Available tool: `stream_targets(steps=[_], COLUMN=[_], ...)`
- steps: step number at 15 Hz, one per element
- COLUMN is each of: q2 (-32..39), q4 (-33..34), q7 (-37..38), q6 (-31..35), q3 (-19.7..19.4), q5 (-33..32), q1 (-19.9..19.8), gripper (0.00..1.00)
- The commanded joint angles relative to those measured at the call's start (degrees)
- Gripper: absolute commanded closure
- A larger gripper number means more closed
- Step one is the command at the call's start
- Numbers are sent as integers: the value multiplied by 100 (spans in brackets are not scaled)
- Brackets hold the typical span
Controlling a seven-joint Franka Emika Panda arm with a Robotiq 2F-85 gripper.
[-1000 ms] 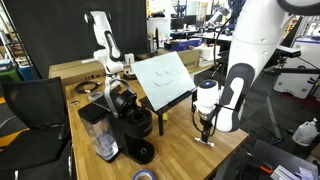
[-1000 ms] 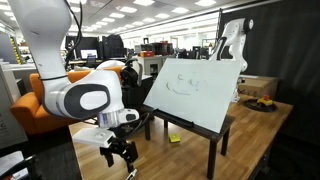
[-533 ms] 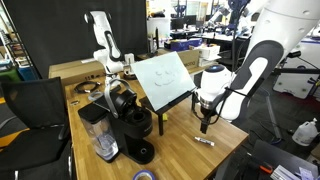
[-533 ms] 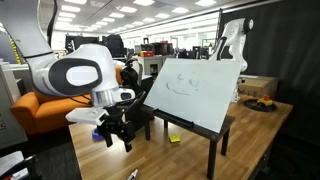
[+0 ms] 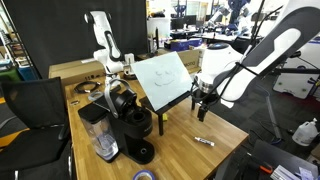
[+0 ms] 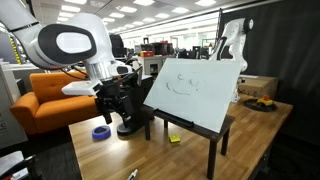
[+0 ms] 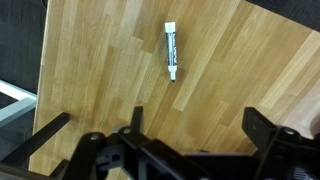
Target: Pick up the pen from the table, write on the whiteboard and put the pen back on the table.
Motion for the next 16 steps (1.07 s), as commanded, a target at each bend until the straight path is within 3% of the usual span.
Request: stream_targets(steps=[1,8,9,16], q2=[-455,-685,-784,-771], q4=[145,1426,1141,1155], q7=[-103,-395,-314,-311], q6=[-514,-1571,-1236,-1288], q3=[294,197,275,299], q5=[410,1542,1338,1364], q1=[-281,-374,-424,-424], gripper=[0,0,0,0])
